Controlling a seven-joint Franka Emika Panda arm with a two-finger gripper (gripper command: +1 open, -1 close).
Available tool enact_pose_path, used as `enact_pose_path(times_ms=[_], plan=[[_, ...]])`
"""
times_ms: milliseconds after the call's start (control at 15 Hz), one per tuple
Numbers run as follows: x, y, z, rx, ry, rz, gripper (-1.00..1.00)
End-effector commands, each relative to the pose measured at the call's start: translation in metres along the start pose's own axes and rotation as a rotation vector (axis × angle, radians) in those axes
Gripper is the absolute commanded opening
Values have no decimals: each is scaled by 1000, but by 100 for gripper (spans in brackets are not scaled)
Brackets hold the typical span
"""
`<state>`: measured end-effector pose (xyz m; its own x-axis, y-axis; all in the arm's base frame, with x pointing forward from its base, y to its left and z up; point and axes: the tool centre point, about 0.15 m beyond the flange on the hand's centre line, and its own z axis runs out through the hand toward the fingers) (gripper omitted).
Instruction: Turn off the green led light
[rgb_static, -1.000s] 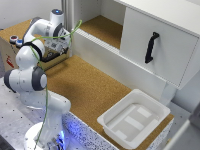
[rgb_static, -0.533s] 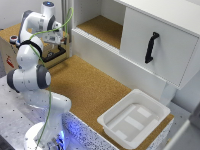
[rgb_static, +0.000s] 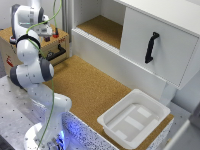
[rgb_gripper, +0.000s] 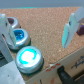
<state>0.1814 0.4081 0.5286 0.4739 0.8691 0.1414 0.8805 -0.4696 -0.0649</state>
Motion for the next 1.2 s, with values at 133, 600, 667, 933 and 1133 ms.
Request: enact_pose_path(times_ms=[133, 600, 667, 933, 1133], plan=[[45, -24, 18, -157, -207, -72, -100], [44, -31, 55, -137, -228, -21, -100], [43, -31, 58, -134, -233, -17, -100], [32, -31, 78, -109, -272, 5, -100], [21, -18, 95, -69, -263, 70, -100]])
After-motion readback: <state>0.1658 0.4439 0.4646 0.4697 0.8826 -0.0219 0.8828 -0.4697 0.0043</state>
